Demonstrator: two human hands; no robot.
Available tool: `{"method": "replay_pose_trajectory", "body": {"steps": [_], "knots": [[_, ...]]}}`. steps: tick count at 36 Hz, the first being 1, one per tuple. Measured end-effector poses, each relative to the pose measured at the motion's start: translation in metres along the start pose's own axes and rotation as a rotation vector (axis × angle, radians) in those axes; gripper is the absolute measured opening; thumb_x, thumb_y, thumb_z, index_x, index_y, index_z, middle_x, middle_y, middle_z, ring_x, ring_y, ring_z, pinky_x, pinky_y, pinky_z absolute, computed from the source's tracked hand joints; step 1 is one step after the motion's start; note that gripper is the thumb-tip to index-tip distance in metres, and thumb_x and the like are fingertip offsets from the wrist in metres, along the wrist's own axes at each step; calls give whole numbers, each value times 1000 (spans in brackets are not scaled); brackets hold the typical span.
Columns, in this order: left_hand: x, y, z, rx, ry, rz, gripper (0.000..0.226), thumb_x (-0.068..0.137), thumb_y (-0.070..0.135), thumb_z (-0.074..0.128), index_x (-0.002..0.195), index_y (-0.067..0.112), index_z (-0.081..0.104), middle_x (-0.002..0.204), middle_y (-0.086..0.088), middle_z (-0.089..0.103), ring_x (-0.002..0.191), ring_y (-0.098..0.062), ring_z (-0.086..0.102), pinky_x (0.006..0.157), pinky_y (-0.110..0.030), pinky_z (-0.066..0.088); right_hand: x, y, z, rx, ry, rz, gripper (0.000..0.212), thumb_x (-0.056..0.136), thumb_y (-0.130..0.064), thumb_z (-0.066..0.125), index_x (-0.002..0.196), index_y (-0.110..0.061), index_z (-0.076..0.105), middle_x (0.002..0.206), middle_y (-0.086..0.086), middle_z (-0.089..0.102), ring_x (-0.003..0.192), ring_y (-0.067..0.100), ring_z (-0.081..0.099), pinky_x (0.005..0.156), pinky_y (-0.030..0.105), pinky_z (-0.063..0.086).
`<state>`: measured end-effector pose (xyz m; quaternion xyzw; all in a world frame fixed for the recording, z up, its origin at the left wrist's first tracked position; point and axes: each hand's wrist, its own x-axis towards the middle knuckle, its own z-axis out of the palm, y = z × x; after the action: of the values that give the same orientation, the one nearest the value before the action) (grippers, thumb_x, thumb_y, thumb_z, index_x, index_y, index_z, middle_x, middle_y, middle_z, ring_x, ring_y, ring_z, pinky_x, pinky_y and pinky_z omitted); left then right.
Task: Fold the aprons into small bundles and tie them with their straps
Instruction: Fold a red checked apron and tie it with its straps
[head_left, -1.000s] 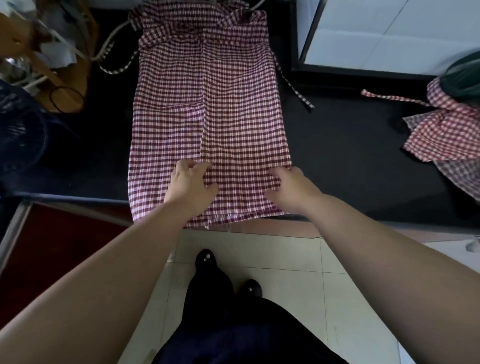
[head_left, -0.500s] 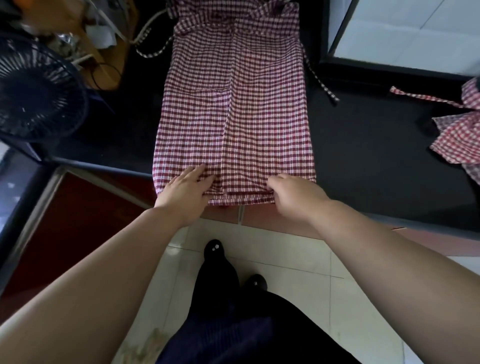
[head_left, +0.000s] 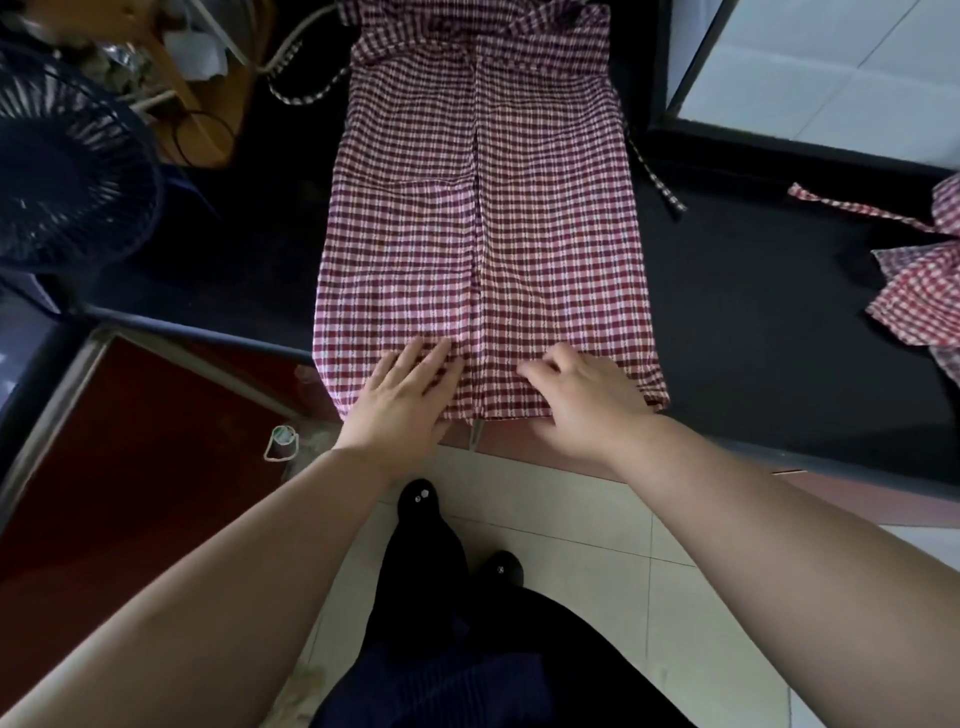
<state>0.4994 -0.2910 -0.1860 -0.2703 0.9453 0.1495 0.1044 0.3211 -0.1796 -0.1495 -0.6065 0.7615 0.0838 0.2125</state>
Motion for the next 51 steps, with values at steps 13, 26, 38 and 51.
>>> {"method": "replay_pose_trajectory", "body": {"steps": [13, 26, 38, 51], "knots": [[11, 9, -16, -125, 150, 145, 46, 101, 40, 39, 144, 25, 44, 151, 2, 40, 141, -21, 33, 116, -43, 25, 15, -1, -2, 116, -20, 8, 71, 84, -50, 64, 146, -35, 31, 130, 1, 38, 113, 20, 46, 90, 34, 45], [27, -3, -41, -292, 525, -26, 41, 97, 40, 35, 97, 15, 67, 103, -6, 66, 96, -26, 60, 75, -36, 51, 26, 3, -22, 306, 182, 192, 46, 95, -42, 47, 133, -16, 53, 133, 6, 49, 121, 24, 46, 99, 38, 42], [62, -42, -60, 100, 80, -283, 53, 92, 59, 41, 135, 30, 47, 141, -3, 41, 130, -27, 35, 106, -44, 28, 58, 1, -32, 200, 2, 212, 65, 95, -56, 41, 151, -33, 15, 160, 8, 3, 145, 32, 10, 115, 52, 12], [108, -80, -67, 54, -232, -253, 101, 71, 90, 31, 146, 46, -20, 155, -1, -33, 144, -30, -26, 118, -46, -8, 114, 4, -44, 57, -207, 170, 74, 91, -70, 21, 148, -39, -15, 158, 1, -24, 147, 31, -6, 117, 48, -2]]}}
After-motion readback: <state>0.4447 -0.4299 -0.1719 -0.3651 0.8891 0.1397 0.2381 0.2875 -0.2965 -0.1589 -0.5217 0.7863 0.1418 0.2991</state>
